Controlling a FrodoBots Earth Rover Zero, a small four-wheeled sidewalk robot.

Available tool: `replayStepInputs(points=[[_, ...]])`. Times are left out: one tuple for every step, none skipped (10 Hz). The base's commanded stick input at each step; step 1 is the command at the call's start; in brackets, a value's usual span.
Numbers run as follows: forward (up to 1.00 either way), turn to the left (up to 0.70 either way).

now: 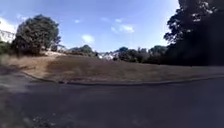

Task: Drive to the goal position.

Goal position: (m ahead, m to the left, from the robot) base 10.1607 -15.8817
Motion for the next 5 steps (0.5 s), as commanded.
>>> replayStepInputs(points=[[0.0,0.0],[0.0,0.0],[0.0,0.0],[0.0,0.0],[0.0,0.0]])
